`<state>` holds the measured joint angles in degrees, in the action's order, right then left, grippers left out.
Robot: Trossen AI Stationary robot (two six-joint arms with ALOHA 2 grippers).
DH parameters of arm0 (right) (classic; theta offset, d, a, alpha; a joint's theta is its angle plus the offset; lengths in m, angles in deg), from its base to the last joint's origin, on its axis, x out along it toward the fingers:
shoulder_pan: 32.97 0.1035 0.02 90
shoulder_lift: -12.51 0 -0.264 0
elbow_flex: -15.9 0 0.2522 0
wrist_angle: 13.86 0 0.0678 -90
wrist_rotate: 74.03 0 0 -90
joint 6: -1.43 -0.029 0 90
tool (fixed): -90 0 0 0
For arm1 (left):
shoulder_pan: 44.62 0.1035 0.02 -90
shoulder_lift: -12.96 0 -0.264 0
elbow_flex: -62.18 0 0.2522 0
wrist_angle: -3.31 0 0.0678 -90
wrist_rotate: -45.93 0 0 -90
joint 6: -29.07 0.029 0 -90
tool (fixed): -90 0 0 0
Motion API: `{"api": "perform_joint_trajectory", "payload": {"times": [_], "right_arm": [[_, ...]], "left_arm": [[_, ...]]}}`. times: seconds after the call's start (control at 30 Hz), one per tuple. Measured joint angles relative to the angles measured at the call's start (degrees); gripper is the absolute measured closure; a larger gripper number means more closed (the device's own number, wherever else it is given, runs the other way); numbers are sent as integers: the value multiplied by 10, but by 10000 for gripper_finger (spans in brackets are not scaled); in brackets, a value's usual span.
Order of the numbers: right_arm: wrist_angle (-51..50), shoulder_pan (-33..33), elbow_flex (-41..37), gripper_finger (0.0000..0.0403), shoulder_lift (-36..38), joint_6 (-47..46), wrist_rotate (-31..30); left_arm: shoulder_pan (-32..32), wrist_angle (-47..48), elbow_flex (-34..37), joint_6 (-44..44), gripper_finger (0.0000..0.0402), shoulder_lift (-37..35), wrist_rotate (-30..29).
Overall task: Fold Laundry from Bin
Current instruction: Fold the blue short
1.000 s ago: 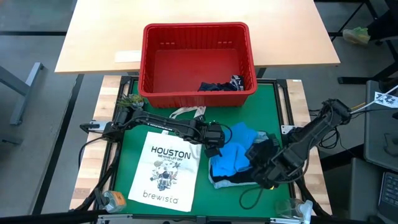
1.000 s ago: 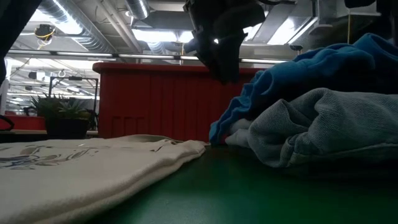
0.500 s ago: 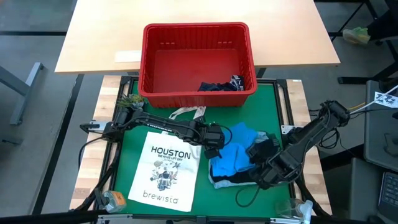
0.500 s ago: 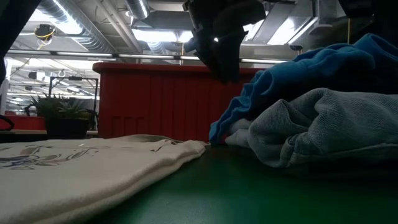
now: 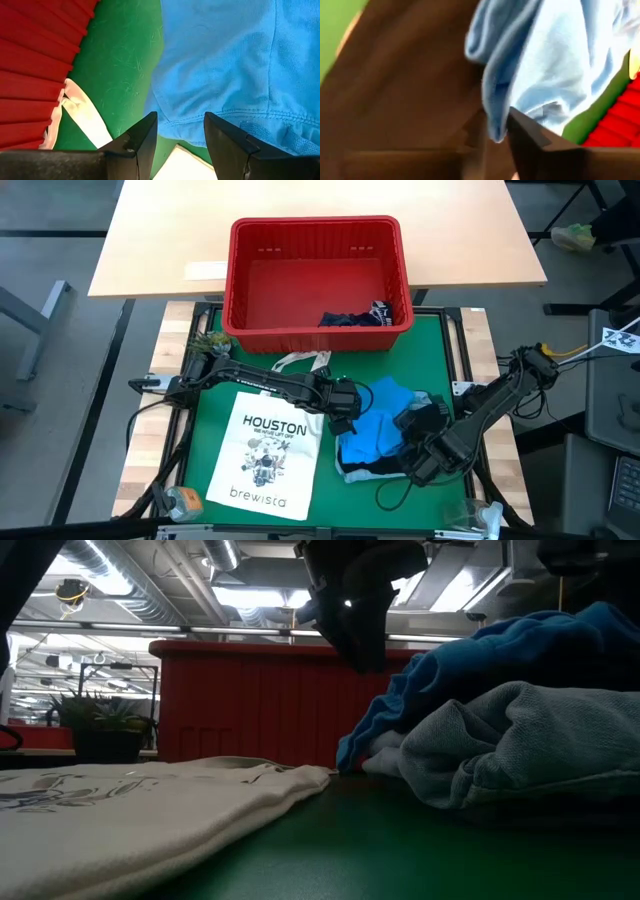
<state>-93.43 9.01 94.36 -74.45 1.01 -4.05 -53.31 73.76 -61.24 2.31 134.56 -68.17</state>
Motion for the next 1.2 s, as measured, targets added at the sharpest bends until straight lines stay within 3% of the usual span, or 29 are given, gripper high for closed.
{"api": "perform_joint_trajectory", "payload": {"times": [0.13, 0.33, 0.47, 0.67, 1.03, 1.2], "right_arm": [[-51, 0, 15, 392, 0, 3, 8], [-182, 1, 63, 371, 3, 0, 16], [-247, 1, 67, 384, 8, 0, 16], [-242, 0, 32, 392, 19, -10, 29], [-242, 0, -41, 382, 19, -9, 51], [-242, 0, -42, 382, 19, -9, 61]], "left_arm": [[0, -2, 0, 0, 246, 0, 0], [0, -2, 0, 0, 247, 0, 0], [-1, -2, 0, 0, 247, 0, 0], [-5, -7, 0, 5, 247, 0, 26], [-42, -52, 0, 94, 247, 0, 181], [-59, -106, 0, 115, 247, 0, 191]]}}
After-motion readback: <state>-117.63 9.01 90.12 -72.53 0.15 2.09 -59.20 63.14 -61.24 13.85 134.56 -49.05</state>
